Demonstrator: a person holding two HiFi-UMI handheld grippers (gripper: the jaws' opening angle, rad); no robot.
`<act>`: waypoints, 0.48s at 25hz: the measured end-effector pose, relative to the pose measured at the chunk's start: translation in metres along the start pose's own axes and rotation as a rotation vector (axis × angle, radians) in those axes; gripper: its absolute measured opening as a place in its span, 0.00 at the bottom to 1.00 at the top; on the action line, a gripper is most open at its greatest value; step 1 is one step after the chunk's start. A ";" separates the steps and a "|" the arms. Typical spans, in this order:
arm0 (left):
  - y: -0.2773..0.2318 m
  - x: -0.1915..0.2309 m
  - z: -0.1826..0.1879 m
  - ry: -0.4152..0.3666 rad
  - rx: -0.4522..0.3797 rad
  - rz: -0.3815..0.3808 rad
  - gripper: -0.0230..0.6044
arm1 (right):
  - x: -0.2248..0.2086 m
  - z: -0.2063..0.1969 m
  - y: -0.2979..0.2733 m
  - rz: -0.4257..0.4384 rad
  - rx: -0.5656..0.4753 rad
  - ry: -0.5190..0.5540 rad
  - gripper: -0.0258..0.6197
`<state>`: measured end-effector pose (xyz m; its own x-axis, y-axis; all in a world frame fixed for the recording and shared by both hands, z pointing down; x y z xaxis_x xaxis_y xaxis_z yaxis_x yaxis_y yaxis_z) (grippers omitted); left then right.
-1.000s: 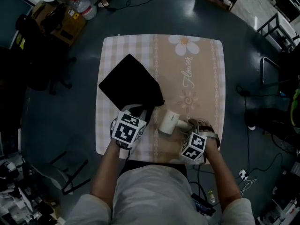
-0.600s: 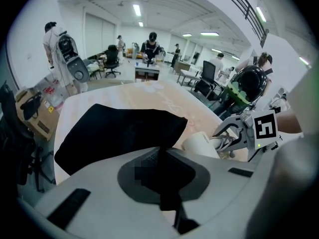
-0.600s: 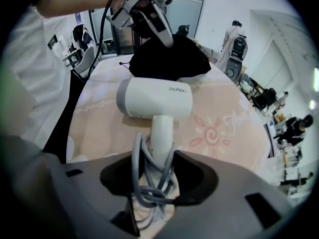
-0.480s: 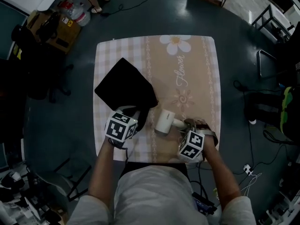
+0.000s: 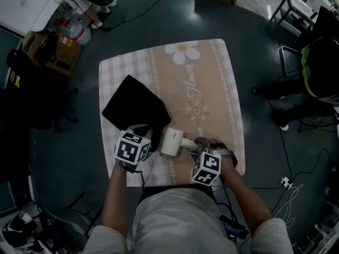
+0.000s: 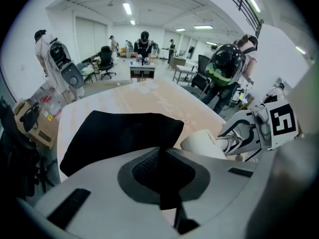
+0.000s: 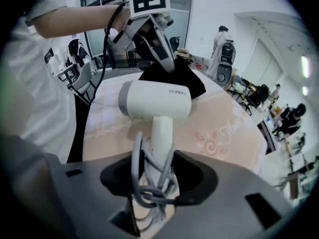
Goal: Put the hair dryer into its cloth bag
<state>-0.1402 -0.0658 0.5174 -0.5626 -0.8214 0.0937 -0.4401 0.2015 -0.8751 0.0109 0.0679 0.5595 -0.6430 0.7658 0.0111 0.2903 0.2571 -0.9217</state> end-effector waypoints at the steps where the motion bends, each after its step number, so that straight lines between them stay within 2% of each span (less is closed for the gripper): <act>1: 0.001 -0.001 0.000 -0.004 0.003 -0.002 0.06 | 0.002 0.005 -0.001 0.001 -0.006 0.000 0.34; 12: 0.006 -0.017 0.002 -0.024 0.014 -0.018 0.06 | 0.000 0.024 -0.011 -0.020 0.008 -0.042 0.34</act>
<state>-0.1320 -0.0522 0.5094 -0.5374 -0.8376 0.0983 -0.4400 0.1790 -0.8800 -0.0095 0.0506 0.5605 -0.6781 0.7349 0.0136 0.2714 0.2675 -0.9246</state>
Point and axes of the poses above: the fingertips, and each gripper's own axes: y backward along the fingers, x to its left, z out of its top, the point moved 5 cm from there along y, backward along the fingers, and after that the axes turned 8 degrees about -y, right-handed, at the moved point
